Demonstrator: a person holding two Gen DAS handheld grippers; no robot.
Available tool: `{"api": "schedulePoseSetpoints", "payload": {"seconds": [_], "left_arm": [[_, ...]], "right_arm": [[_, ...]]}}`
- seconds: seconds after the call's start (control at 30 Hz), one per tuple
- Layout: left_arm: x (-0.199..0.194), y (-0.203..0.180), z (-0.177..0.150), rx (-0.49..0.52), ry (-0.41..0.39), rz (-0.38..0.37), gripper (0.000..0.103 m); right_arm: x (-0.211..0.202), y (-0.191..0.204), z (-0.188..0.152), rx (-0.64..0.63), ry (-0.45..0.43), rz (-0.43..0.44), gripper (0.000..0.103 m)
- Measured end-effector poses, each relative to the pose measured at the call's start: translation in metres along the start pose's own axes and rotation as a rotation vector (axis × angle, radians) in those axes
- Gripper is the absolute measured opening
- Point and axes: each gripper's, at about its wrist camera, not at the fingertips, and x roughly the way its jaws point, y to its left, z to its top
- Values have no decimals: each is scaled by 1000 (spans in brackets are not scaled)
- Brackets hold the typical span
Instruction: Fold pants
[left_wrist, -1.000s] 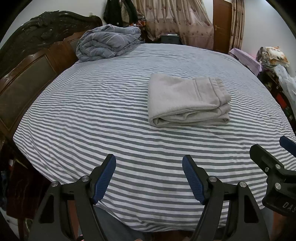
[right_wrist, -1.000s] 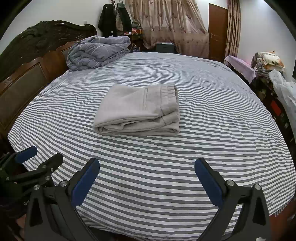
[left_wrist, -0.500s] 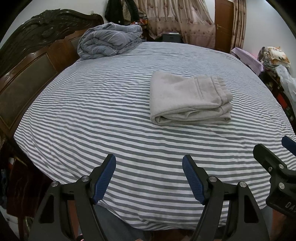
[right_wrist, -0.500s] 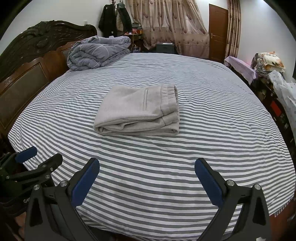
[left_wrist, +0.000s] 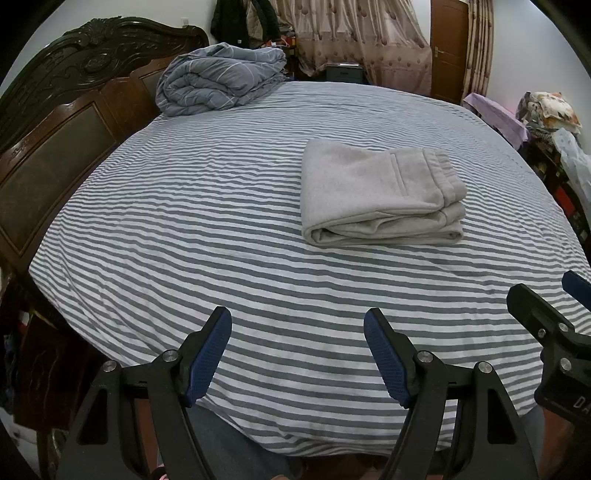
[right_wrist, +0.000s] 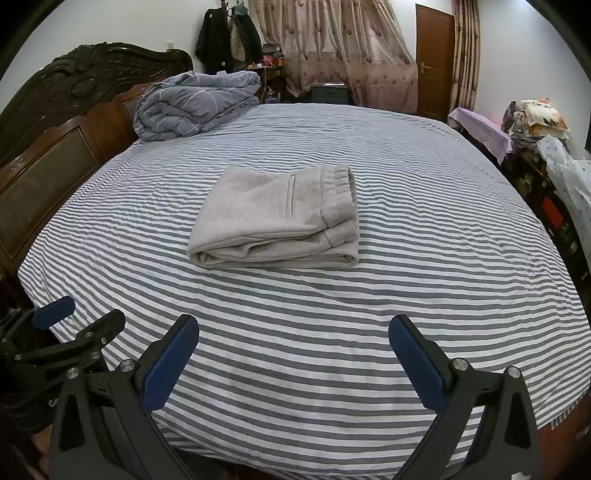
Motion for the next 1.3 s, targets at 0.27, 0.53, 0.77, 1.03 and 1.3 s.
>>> {"api": "schedulePoseSetpoints", "payload": {"seconds": [0.27,0.53,0.77,1.03,1.3], "left_arm": [[0,-3,-2,11,12,-1,75],[1,-3,-1,15,5,5,75],[0,-4,0,24,-6,17,75],[-1,-6,0,30,-7,20,75],[1,-5,2,38,-13,7,75]], "right_arm": [[2,1,-1,6,10,7,102],[5,2,-3,14,15,9,102],[5,3,-4,16,12,10,102],[5,3,-3,20,13,12,102],[5,5,-5,26,17,9,102]]}}
